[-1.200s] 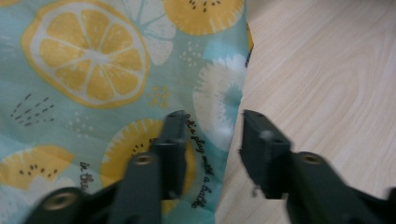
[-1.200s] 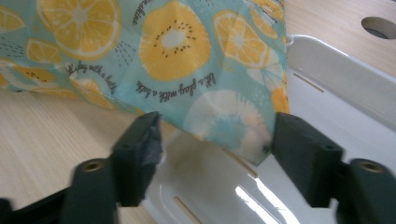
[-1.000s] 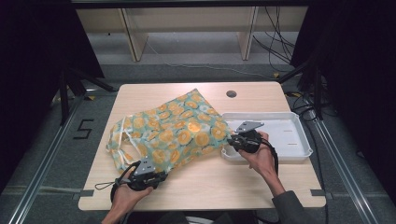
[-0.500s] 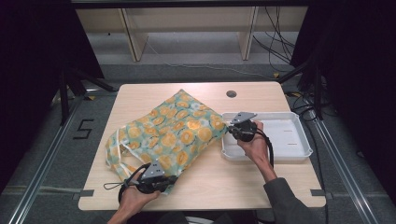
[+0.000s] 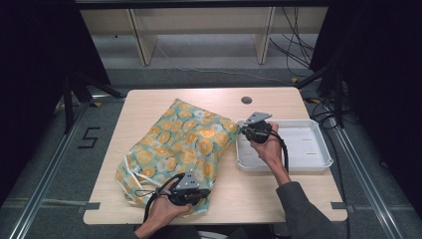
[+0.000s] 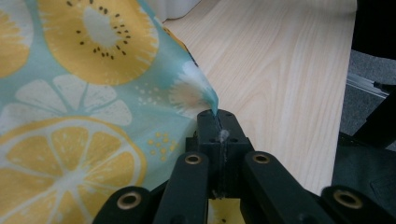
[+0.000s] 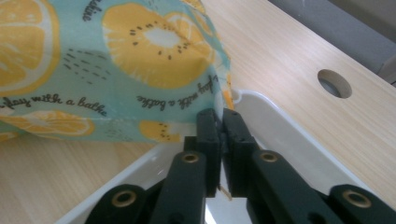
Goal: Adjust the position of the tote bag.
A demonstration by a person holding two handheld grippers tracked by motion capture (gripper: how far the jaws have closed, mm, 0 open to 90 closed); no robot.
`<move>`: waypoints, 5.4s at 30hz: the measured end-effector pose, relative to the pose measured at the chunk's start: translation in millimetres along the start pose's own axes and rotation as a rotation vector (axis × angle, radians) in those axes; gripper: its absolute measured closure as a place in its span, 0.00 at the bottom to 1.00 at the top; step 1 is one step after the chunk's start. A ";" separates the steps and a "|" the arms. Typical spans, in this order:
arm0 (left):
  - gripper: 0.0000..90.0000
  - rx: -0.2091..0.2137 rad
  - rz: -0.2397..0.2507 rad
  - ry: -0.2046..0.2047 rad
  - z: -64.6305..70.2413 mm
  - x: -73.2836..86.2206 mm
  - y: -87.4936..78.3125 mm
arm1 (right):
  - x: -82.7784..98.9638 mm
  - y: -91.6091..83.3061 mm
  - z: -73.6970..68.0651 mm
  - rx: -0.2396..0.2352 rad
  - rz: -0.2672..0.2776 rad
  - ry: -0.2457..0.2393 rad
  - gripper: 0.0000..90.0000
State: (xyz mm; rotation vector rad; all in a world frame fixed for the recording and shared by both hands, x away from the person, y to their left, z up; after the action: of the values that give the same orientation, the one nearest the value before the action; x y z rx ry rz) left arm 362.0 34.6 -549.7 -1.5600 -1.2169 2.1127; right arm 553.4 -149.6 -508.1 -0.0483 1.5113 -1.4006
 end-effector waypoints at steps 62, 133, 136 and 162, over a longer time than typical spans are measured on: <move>0.42 -0.093 0.060 -0.180 -50.7 28.2 -97.1 | 78.7 -110.6 -172.5 -0.430 0.003 -0.212 0.51; 0.59 -0.208 -0.126 -0.044 -47.6 85.8 -104.0 | 8.6 -76.0 -131.5 -0.391 0.171 -0.096 1.00; 0.86 -0.225 -0.118 -0.012 -54.2 81.5 -106.6 | 7.0 -75.4 -130.3 -0.393 0.179 -0.106 1.00; 0.89 -0.282 -0.112 -0.152 -161.9 42.0 -72.4 | 23.6 -51.2 -104.4 -0.390 0.053 -0.060 1.00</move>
State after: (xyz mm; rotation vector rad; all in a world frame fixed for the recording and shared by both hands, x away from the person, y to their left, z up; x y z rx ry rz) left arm 468.1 182.3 -537.5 -1.4159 -1.6759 2.0914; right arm 442.9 -106.3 -506.0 -0.2867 1.7027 -1.0370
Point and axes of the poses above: each handheld gripper's, and its own axes: y roughly forward along the jaws, x roughly out of its underside, z roughly to its right, the point moved 8 cm from there along y, roughly forward along the jaws, and after that the axes turned 10 degrees about -z, right-handed, at the moved point
